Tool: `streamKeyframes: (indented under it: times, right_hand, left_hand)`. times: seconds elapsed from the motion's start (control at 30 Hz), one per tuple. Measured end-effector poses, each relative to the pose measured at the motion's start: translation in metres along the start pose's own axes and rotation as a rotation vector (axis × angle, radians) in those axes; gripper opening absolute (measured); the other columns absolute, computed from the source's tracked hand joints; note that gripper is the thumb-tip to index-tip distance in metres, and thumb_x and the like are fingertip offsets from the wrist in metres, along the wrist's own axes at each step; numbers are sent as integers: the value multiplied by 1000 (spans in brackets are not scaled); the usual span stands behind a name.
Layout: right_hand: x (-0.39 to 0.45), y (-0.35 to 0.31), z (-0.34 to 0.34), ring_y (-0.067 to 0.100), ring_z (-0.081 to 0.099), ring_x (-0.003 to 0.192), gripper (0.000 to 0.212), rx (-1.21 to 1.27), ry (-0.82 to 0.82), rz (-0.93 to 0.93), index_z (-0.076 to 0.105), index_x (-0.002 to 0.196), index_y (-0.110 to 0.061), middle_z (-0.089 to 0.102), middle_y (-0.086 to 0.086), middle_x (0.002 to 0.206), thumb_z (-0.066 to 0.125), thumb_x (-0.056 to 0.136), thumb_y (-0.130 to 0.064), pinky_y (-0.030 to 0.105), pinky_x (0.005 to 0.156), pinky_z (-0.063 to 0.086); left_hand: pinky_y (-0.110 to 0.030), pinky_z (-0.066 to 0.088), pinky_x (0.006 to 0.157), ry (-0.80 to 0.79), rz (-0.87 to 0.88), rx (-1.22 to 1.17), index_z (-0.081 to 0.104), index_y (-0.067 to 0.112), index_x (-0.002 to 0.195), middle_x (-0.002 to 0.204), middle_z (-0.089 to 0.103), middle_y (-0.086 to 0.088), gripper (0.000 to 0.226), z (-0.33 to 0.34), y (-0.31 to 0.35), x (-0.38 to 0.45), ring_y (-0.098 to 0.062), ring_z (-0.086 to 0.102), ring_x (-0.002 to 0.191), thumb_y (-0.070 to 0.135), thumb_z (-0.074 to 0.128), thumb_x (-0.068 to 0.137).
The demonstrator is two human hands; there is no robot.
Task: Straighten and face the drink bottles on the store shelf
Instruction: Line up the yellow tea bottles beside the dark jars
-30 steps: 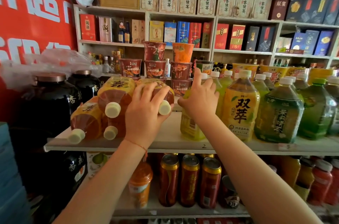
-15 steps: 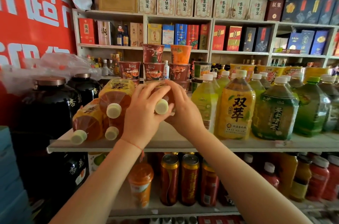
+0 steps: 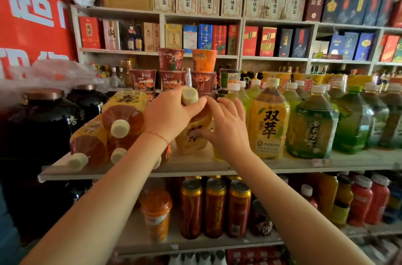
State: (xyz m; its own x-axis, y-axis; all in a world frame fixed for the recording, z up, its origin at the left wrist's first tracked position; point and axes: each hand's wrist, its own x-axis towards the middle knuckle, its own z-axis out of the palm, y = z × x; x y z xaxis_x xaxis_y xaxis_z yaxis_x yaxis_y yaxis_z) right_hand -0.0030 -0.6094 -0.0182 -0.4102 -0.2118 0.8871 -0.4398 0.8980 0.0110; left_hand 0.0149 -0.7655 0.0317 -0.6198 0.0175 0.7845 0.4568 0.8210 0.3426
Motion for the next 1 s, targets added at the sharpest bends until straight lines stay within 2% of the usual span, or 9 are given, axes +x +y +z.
streamKeyframes:
  times: [0.1, 0.23, 0.33, 0.4, 0.5, 0.6, 0.77, 0.87, 1.0]
  right_hand:
    - [4, -3, 3, 31, 49, 133, 74, -30, 16, 36, 50, 139, -10, 66, 8, 126, 70, 83, -54, 53, 121, 14]
    - [10, -1, 10, 28, 49, 133, 64, -46, 49, 110, 46, 137, -10, 65, 7, 126, 69, 87, -42, 48, 122, 8]
    - [11, 3, 14, 30, 47, 134, 53, -114, 32, 75, 46, 137, -12, 67, 7, 124, 65, 90, -27, 47, 122, 3]
    - [13, 6, 16, 32, 45, 136, 47, -159, 13, 53, 48, 137, -13, 65, 7, 128, 60, 93, -25, 50, 122, 8]
    - [8, 13, 21, 32, 37, 142, 40, -265, -14, 50, 53, 133, -13, 54, 11, 143, 57, 94, -23, 58, 120, 17]
    - [-6, 18, 27, 41, 25, 145, 54, -333, -50, 107, 50, 138, -14, 35, 19, 155, 63, 87, -27, 64, 110, 29]
    - [-12, 23, 28, 56, 27, 139, 67, -309, -106, 119, 52, 136, -24, 26, 19, 159, 76, 75, -39, 68, 93, 44]
    - [-15, 29, 29, 57, 25, 139, 67, -287, -104, 72, 53, 133, -25, 26, 18, 160, 77, 73, -43, 68, 96, 41]
    - [-18, 36, 33, 58, 29, 138, 58, -279, -33, 8, 55, 131, -24, 34, 17, 157, 70, 79, -45, 67, 98, 40]
  left_hand:
    - [-28, 44, 67, -95, -89, 63, 63, 29, 122, 93, 59, 11, 54, 4, 3, 21, -13, 56, 84, 71, 49, 92]
    - [-20, 43, 79, -329, -185, -343, 53, 25, 135, 119, 61, 9, 54, 22, -6, 29, -9, 56, 104, 57, 62, 92]
    - [-28, 44, 96, -399, -235, -504, 40, 25, 146, 134, 57, 5, 67, 31, -19, 29, -13, 55, 120, 38, 74, 90]
    - [-32, 46, 99, -419, -219, -468, 35, 24, 150, 137, 55, 2, 74, 35, -24, 33, -17, 55, 125, 33, 75, 89]
    - [-40, 48, 99, -355, -186, -127, 25, 19, 155, 142, 50, -10, 82, 43, -24, 38, -30, 55, 126, 45, 69, 91]
    - [-46, 50, 96, -355, -237, 111, 10, 17, 157, 145, 43, -19, 94, 49, -22, 39, -38, 54, 124, 55, 64, 90]
    - [-46, 45, 101, -510, -209, 89, -3, 29, 157, 152, 32, -21, 103, 53, -12, 49, -40, 47, 131, 46, 71, 88]
    - [-50, 48, 104, -459, -262, 40, 1, 31, 157, 150, 36, -20, 99, 59, -12, 51, -39, 49, 130, 50, 69, 88]
    - [-49, 43, 106, -373, -333, -48, 3, 22, 158, 148, 33, -24, 91, 80, 3, 38, -41, 47, 129, 34, 66, 93]
